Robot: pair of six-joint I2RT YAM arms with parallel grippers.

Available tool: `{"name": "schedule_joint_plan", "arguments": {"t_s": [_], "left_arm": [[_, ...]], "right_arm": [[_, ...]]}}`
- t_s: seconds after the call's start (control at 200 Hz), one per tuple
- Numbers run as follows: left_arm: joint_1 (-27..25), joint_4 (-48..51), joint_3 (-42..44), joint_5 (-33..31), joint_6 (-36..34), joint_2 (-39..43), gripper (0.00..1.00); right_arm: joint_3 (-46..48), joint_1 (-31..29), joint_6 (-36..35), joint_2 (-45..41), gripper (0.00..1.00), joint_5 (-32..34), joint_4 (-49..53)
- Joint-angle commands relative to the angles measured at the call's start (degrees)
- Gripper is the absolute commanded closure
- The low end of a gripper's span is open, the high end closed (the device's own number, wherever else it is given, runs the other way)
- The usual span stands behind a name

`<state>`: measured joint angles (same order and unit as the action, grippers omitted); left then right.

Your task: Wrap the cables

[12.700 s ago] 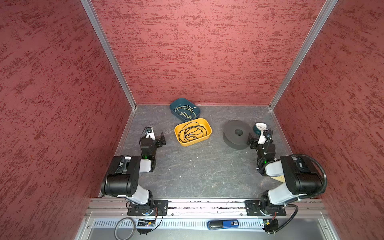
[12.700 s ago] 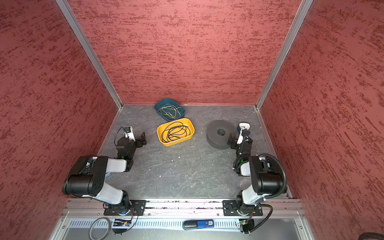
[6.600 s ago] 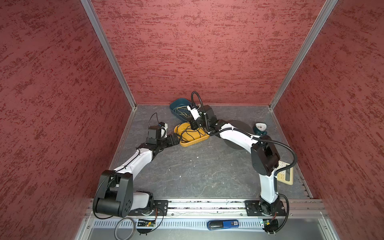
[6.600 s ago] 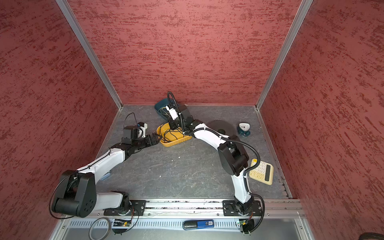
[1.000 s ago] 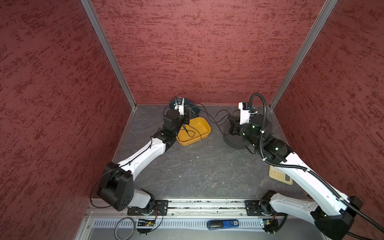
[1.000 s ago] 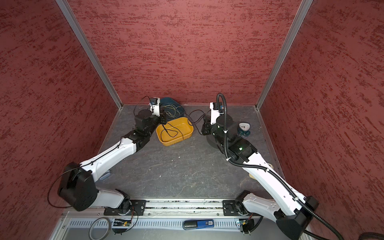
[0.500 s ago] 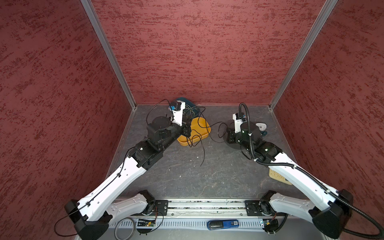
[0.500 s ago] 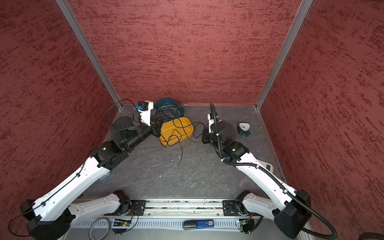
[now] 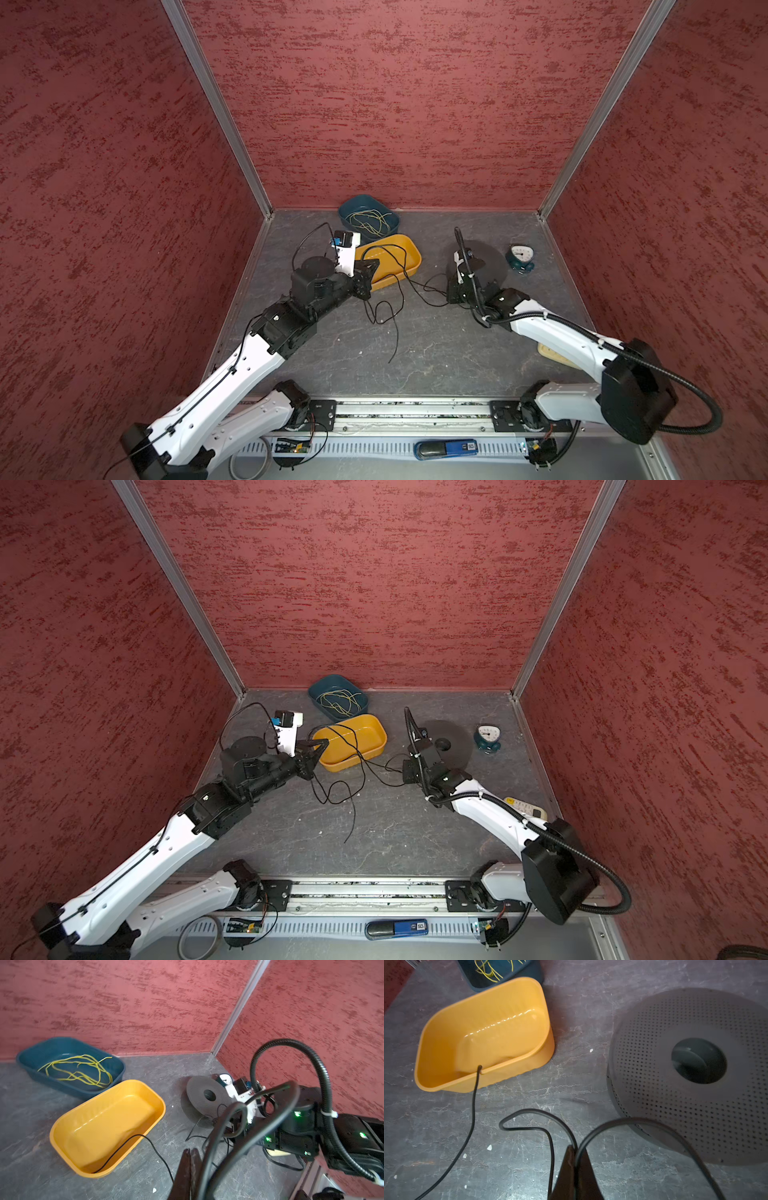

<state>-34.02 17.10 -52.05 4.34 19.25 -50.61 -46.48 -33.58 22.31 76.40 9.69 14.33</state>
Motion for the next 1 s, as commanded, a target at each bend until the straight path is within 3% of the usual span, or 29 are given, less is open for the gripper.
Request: {"name": "schedule_joint_plan", "arguments": {"t_s": [0.0, 0.105, 0.321, 0.496, 0.596, 0.807, 0.992], "left_arm": [[2.6, -3.8, 0.9, 7.9, 3.4, 1.5, 0.99], [2.7, -3.3, -0.2, 9.4, 1.7, 0.7, 0.98], [3.1, -4.6, 3.5, 13.9, 0.8, 0.3, 0.97], [3.1, -3.4, 6.6, 19.0, -3.0, 3.6, 0.94], [3.1, -2.8, 8.1, 20.6, -4.5, 4.5, 0.93], [2.6, -1.7, 9.3, 23.0, -5.8, 4.9, 0.92], [2.2, -2.7, 10.4, 22.3, -5.4, 6.0, 0.92]], "right_arm": [[0.9, 0.3, 1.1, 1.9, 0.97, 0.1, -2.6], [0.3, 0.3, 1.1, 4.0, 0.89, -0.9, -2.2], [-3.0, 0.3, -1.6, 2.1, 0.43, -5.6, 0.2], [-5.9, 1.1, -3.8, -0.8, 0.2, -11.1, -0.4], [-8.7, 1.3, -3.6, 1.3, 0.16, -16.2, -2.5], [-16.8, 1.3, -2.7, 15.1, 0.22, -28.8, -4.9], [-15.0, 1.2, 1.8, 21.9, 0.25, -36.2, -13.7]]}}
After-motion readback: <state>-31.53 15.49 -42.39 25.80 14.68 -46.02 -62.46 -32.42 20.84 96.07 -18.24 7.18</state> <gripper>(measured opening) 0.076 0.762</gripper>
